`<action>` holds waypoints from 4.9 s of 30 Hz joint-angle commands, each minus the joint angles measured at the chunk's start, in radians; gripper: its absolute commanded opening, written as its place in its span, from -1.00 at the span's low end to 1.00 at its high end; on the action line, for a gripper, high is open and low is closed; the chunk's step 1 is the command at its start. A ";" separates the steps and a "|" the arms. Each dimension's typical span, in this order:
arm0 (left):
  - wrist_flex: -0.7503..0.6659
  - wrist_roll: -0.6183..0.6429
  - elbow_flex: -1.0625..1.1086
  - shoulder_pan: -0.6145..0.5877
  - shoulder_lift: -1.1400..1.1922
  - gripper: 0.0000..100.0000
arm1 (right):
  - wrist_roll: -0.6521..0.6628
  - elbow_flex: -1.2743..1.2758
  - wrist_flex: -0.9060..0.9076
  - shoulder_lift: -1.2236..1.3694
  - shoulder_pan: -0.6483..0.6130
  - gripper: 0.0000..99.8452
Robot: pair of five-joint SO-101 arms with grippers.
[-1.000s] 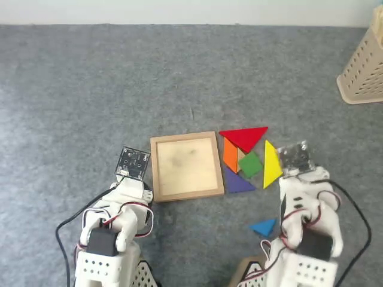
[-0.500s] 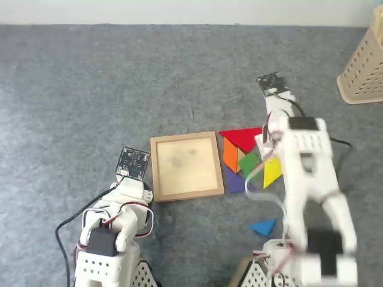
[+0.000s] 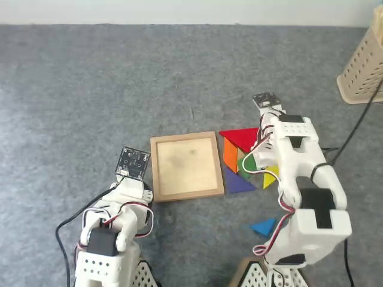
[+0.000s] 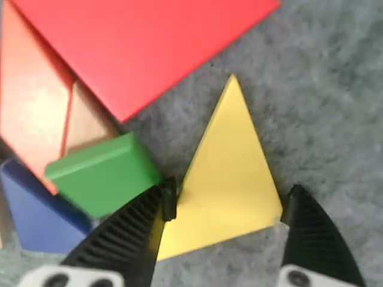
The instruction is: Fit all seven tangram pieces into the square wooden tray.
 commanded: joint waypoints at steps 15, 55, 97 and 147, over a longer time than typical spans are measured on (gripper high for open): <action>0.006 0.008 -0.019 0.008 -0.021 -0.98 | -0.009 -0.057 -0.013 0.015 0.113 -0.85; 0.006 0.008 -0.019 0.008 -0.021 -0.98 | -0.064 0.055 0.036 -0.035 0.036 -0.50; 0.006 0.008 -0.019 0.006 -0.021 -0.98 | -0.169 0.077 -0.010 -0.044 0.005 -0.52; 0.006 0.008 -0.019 0.008 -0.021 -0.98 | -0.057 -0.242 0.131 0.183 -0.010 -0.51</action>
